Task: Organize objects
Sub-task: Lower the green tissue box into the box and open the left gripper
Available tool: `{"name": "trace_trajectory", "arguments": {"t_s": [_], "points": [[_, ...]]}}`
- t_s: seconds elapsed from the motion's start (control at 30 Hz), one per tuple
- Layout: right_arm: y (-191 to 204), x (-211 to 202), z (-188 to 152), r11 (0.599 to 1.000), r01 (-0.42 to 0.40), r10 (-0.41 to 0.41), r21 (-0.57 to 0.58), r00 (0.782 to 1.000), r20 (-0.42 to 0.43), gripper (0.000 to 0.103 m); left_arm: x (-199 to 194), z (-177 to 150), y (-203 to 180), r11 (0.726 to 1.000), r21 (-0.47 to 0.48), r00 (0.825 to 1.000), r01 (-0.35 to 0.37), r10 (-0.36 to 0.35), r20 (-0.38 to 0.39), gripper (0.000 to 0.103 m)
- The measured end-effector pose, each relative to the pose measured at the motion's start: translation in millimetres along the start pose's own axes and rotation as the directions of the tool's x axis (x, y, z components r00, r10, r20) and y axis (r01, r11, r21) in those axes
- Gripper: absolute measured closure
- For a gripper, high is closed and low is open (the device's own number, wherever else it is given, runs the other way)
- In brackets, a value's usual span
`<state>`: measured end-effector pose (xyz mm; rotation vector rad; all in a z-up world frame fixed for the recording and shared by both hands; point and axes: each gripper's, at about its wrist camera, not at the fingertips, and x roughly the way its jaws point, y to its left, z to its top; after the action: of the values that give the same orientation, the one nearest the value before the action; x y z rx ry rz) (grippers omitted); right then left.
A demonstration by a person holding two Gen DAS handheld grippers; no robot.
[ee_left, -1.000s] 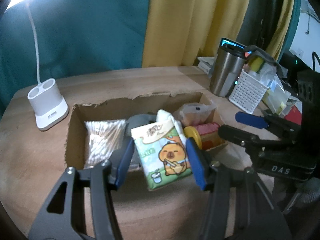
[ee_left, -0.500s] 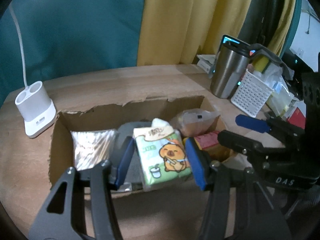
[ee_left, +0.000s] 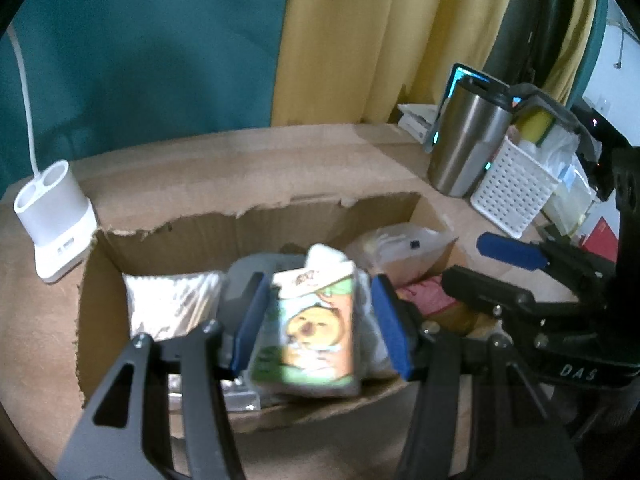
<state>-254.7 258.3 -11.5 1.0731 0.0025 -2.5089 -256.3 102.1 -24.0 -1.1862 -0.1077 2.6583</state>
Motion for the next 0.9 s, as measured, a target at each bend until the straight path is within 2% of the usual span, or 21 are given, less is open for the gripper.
{"name": "trace_trajectory", "arguments": {"t_s": [0.4,0.9], "points": [[7,-5,-1,1.000,0.012,-0.012,-0.012,1.000,0.008,0.038,-26,-3,8,0.999,-0.038,0.999,0.023,-0.021,0.032,0.047],[33,-30,-8,0.999,0.021,-0.019,-0.045,0.999,0.032,0.038,-65,-18,22,0.998,-0.060,0.997,0.001,0.004,0.078,0.042]]}}
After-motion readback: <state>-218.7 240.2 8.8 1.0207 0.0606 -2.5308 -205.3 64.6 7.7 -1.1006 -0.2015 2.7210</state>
